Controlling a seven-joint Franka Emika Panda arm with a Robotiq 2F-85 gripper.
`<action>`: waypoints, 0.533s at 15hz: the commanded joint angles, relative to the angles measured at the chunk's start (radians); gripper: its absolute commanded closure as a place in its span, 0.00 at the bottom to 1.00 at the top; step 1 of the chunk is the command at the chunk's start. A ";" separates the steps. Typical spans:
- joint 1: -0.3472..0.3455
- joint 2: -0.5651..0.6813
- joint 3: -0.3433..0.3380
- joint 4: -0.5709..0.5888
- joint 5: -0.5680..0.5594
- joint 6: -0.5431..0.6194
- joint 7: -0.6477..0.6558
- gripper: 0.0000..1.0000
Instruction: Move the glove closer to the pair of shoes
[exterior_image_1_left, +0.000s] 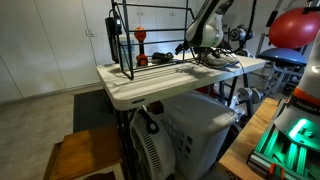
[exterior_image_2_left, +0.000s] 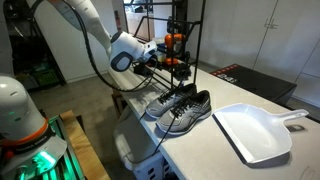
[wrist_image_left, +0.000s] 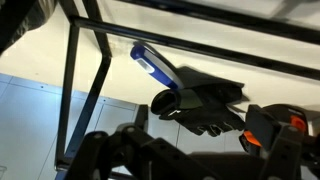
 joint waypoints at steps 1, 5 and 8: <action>-0.070 0.039 0.057 0.037 -0.132 -0.002 0.124 0.00; -0.115 0.081 0.079 0.054 -0.232 0.013 0.189 0.00; -0.156 0.116 0.095 0.077 -0.293 0.024 0.230 0.00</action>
